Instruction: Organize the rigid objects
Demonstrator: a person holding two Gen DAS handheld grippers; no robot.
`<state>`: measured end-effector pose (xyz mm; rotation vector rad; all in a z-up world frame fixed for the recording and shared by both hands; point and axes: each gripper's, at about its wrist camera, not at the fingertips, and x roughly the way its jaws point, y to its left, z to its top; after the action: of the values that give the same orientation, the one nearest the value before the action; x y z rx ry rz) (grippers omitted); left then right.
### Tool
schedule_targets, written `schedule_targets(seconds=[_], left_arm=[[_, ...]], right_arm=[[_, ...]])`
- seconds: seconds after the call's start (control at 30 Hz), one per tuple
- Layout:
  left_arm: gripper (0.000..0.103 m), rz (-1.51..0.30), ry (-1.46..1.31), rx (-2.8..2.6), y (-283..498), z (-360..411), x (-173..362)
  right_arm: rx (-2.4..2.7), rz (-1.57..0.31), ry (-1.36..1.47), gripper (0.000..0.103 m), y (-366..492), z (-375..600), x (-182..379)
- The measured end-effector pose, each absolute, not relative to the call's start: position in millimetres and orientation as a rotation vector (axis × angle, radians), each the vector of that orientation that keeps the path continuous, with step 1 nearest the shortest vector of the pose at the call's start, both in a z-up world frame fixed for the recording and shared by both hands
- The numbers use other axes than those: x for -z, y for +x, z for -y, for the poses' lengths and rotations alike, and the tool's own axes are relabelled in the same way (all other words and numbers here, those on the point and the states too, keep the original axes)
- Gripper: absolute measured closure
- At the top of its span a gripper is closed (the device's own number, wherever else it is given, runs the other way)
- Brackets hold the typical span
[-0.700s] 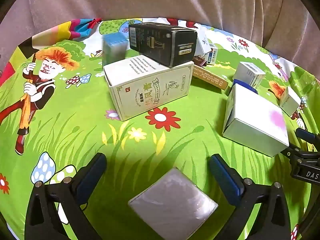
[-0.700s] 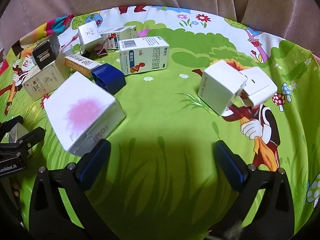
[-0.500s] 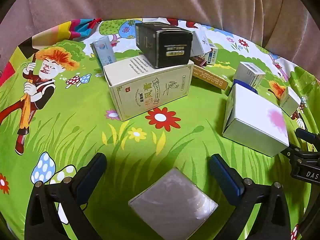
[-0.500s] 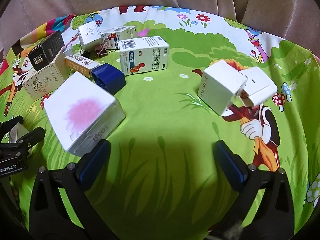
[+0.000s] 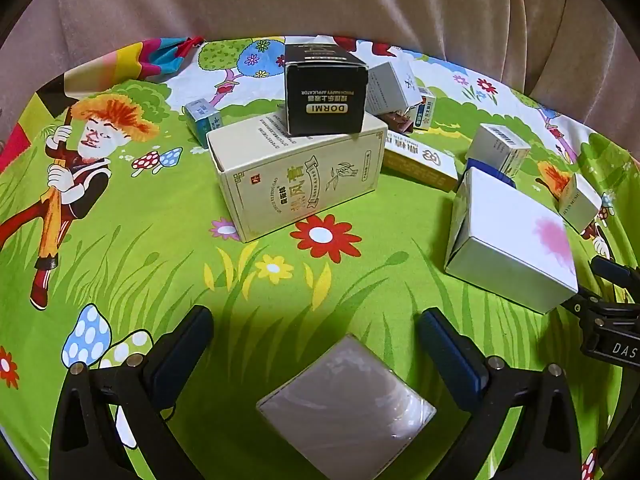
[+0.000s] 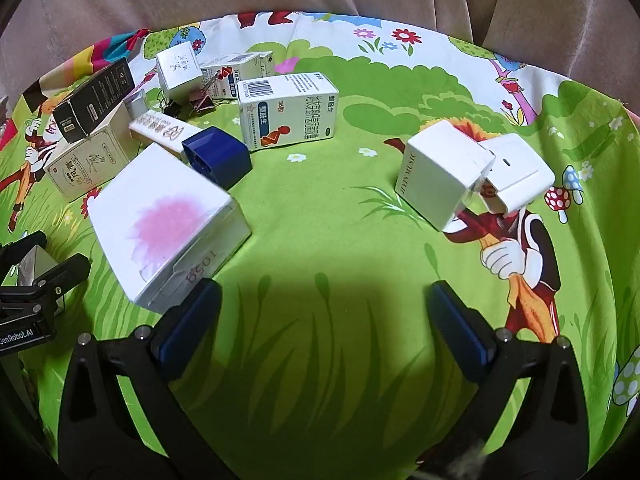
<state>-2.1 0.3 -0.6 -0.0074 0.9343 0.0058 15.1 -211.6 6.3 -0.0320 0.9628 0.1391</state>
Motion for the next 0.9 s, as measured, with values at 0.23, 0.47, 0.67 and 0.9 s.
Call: schedule_targets(seconds=[0.23,0.47,0.67,0.9], left_arm=[[0.000,-0.936,-0.008,-0.006,-1.5,-0.6,0.3],[0.000,-0.935,-0.008,-0.006,-1.8,-0.6,0.4],[0.000,-0.936,-0.008,-0.006,-1.7,-0.5,0.4],[0.000,-0.936,-0.008,-0.006,-1.6,-0.4,0.3]], right_arm=[[-0.139,-0.962,-0.031,0.000,13.5,212.5,-6.3],[-0.139,-0.960,-0.031,0.000,13.7,212.4,-6.2],[-0.139,-0.960,-0.032,0.000,13.8,212.4,-6.2],[-0.138,-0.959,-0.031,0.000,13.9,212.5,-6.0]])
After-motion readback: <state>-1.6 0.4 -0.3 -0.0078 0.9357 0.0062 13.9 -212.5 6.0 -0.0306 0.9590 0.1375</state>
